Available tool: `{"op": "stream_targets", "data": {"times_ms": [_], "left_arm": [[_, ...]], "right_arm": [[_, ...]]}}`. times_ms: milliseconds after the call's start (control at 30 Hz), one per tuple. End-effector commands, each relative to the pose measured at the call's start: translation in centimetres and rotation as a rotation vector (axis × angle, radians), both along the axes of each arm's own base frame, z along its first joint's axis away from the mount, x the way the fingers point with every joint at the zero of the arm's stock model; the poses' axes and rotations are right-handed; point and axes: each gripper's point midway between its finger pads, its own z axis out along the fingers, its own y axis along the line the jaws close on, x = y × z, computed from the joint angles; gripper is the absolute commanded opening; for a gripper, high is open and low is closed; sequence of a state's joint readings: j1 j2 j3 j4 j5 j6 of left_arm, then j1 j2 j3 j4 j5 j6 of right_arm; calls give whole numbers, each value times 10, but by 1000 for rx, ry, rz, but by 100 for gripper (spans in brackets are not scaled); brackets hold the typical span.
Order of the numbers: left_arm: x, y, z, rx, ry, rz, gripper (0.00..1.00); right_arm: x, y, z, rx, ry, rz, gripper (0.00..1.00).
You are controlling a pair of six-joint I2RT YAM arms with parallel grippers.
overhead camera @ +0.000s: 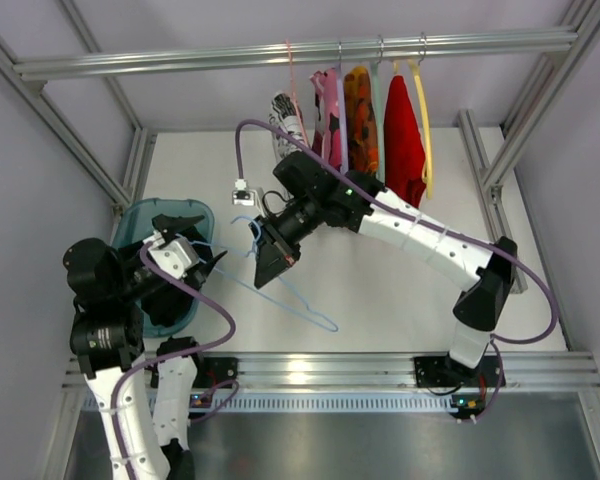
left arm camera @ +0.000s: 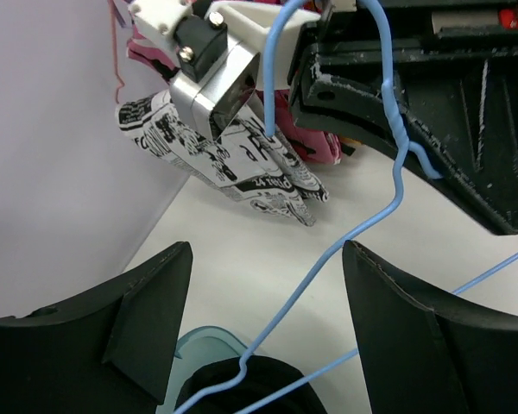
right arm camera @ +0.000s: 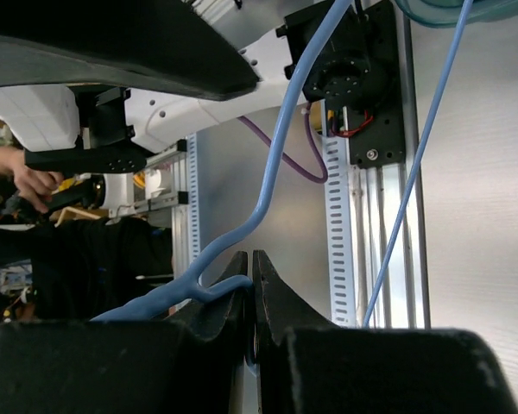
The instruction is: Remove the trousers from the hanger
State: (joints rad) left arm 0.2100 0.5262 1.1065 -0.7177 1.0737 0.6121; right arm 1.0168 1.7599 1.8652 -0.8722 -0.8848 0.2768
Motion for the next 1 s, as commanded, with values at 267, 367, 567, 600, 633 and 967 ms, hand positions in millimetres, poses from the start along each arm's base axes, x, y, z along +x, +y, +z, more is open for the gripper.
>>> {"op": "stream_targets", "data": {"times_ms": [267, 367, 567, 600, 633, 967], "left_arm": [[8, -2, -62, 105, 39, -110, 68], [12, 4, -73, 145, 26, -76, 63], [10, 3, -74, 139, 28, -77, 19], [9, 3, -73, 134, 34, -74, 13], [9, 3, -73, 128, 41, -69, 7], [7, 7, -66, 97, 80, -11, 0]], "right_arm": [[-15, 13, 27, 81, 97, 78, 0], [-20, 13, 30, 87, 120, 99, 0], [-26, 14, 29, 87, 105, 104, 0], [-23, 15, 29, 86, 87, 91, 1], [-17, 15, 27, 82, 55, 68, 3], [34, -33, 45, 71, -281, -136, 77]]}}
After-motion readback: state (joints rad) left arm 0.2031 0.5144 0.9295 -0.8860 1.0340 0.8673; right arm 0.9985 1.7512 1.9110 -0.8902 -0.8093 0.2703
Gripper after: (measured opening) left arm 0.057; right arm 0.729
